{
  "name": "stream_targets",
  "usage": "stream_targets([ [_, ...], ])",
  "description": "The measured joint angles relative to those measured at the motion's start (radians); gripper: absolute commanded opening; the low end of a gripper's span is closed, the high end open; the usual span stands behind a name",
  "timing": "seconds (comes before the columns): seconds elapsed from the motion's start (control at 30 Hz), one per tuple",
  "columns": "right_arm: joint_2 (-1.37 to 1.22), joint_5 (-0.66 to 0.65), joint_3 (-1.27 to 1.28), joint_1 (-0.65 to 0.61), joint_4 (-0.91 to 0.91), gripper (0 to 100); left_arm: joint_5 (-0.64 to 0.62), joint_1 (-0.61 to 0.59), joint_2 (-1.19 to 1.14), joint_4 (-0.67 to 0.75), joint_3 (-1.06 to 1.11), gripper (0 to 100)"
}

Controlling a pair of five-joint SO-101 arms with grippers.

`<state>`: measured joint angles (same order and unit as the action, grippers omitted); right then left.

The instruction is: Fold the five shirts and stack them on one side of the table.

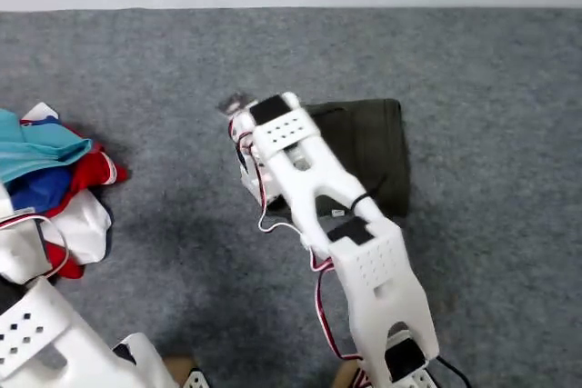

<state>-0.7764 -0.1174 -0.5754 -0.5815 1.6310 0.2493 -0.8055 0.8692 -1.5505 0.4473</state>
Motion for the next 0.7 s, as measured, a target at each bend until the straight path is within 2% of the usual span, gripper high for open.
stream_targets([
  [0.17, -0.009, 0.0, -0.034, -0.009, 0.034, 0.9, 0.0, 0.0, 0.0, 0.0, 0.0, 1],
  [0.33, 0.087, -0.003, -0.12, 0.02, 0.12, 0.9, 0.0, 0.0, 0.0, 0.0, 0.0, 1],
  [0.7, 0.279, -0.081, 0.087, 0.371, 0.123, 0.9, 0.0, 0.0, 0.0, 0.0, 0.0, 1],
])
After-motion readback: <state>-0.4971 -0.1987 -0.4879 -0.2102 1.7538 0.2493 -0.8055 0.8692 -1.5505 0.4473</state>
